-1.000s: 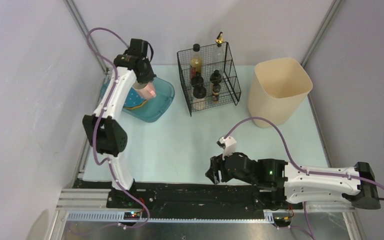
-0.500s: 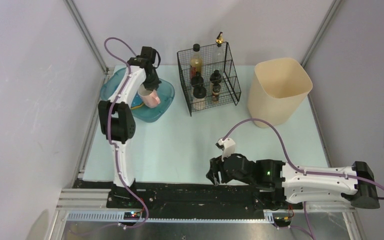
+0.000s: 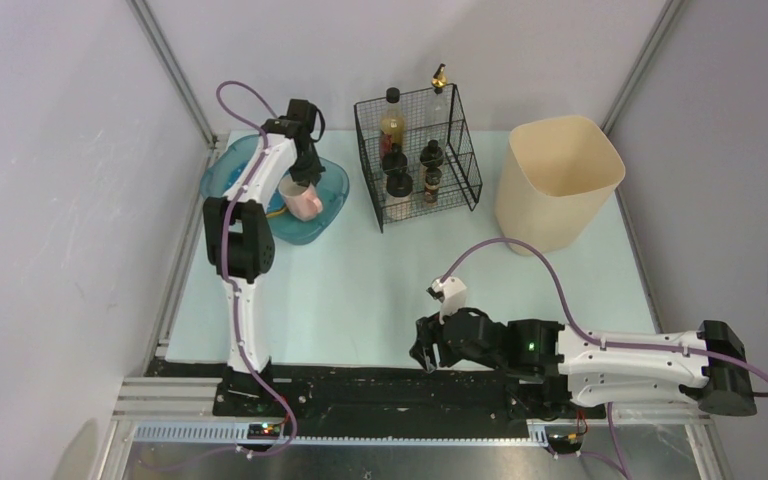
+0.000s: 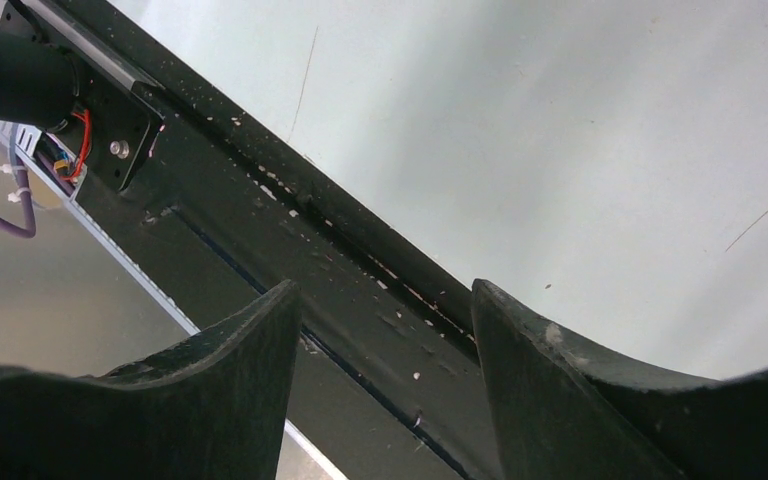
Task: Clear the kitchen counter
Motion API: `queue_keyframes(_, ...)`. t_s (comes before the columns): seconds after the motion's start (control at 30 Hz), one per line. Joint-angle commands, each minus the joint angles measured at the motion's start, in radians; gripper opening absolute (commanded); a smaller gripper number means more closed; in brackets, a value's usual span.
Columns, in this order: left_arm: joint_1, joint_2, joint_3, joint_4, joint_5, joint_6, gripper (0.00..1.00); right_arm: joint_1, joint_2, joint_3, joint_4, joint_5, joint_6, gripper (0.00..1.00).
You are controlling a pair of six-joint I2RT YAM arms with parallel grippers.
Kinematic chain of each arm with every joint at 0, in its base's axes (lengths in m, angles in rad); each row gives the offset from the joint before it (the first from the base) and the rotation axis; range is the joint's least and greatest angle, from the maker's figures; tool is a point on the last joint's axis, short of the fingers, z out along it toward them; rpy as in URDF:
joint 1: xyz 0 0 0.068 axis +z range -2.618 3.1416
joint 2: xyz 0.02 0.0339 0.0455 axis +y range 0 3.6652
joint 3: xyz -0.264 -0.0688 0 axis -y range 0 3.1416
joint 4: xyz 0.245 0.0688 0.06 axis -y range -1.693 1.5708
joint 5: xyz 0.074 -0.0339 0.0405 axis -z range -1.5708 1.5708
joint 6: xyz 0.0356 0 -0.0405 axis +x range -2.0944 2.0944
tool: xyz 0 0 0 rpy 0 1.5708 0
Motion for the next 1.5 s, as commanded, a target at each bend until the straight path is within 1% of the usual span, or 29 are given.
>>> queue_keyframes(0.0,0.004,-0.018,0.001,0.048,-0.04,-0.012,0.19,0.003,0.002,0.0,0.031,0.009,-0.009,0.67)
queue_keyframes(0.07,0.003,-0.031,-0.016,0.053,-0.04,-0.012,0.37,0.002,0.0,0.0,0.03,0.006,-0.007,0.67)
queue_keyframes(0.1,0.004,-0.043,-0.021,0.055,-0.042,-0.011,0.42,0.002,-0.002,0.0,0.029,0.005,-0.008,0.67)
queue_keyframes(0.13,0.003,-0.051,-0.032,0.058,-0.043,-0.011,0.5,0.002,-0.005,0.0,0.029,0.005,-0.008,0.67)
queue_keyframes(0.2,0.004,-0.071,-0.048,0.061,-0.042,-0.008,0.59,0.002,-0.01,0.0,0.026,0.005,-0.002,0.68)
queue_keyframes(0.33,0.004,-0.117,-0.072,0.061,-0.038,0.0,0.69,0.002,-0.027,0.0,0.023,0.003,0.004,0.68)
queue_keyframes(0.4,0.004,-0.158,-0.086,0.061,-0.038,0.001,0.74,0.002,-0.038,-0.001,0.019,0.007,0.008,0.68)
queue_keyframes(0.43,0.004,-0.195,-0.105,0.06,-0.028,0.004,0.8,0.001,-0.055,0.0,0.007,0.013,0.015,0.68)
queue_keyframes(0.47,0.003,-0.223,-0.116,0.061,-0.023,0.005,0.81,0.002,-0.065,0.0,0.004,0.014,0.017,0.68)
queue_keyframes(0.5,0.003,-0.255,-0.121,0.061,-0.02,0.006,0.89,0.002,-0.07,0.0,-0.003,0.019,0.021,0.68)
queue_keyframes(0.57,0.001,-0.299,-0.137,0.061,-0.016,0.014,0.98,0.002,-0.084,0.0,-0.012,0.03,0.029,0.68)
queue_keyframes(0.7,-0.005,-0.386,-0.176,0.061,0.011,0.035,1.0,0.002,-0.095,0.001,-0.028,0.061,0.04,0.68)
queue_keyframes(0.77,-0.013,-0.439,-0.205,0.061,0.015,0.046,1.0,0.004,-0.103,0.002,-0.022,0.073,0.038,0.7)
queue_keyframes(0.83,-0.034,-0.504,-0.239,0.061,0.019,0.067,1.0,0.011,-0.126,0.001,0.006,0.08,0.017,0.74)
queue_keyframes(0.9,-0.072,-0.572,-0.277,0.064,0.015,0.098,1.0,0.014,-0.15,0.007,0.019,0.101,0.002,0.81)
queue_keyframes(0.93,-0.106,-0.599,-0.307,0.067,0.009,0.109,1.0,0.013,-0.156,0.012,0.012,0.111,-0.006,0.88)
queue_keyframes(1.0,-0.161,-0.676,-0.358,0.068,-0.012,0.146,1.0,0.014,-0.169,0.031,-0.017,0.153,-0.015,0.98)
queue_keyframes(1.13,-0.241,-0.844,-0.488,0.079,-0.028,0.175,1.0,0.015,-0.188,0.074,-0.089,0.237,-0.024,0.99)
queue_keyframes(1.2,-0.258,-0.967,-0.57,0.092,-0.015,0.172,1.0,0.014,-0.203,0.103,-0.121,0.264,-0.031,1.0)
queue_keyframes(1.3,-0.265,-1.099,-0.716,0.117,-0.014,0.152,1.0,0.014,-0.225,0.137,-0.162,0.292,-0.048,0.99)
queue_keyframes(1.47,-0.267,-1.357,-0.906,0.149,0.002,0.134,1.0,0.015,-0.24,0.229,-0.307,0.401,-0.05,0.99)
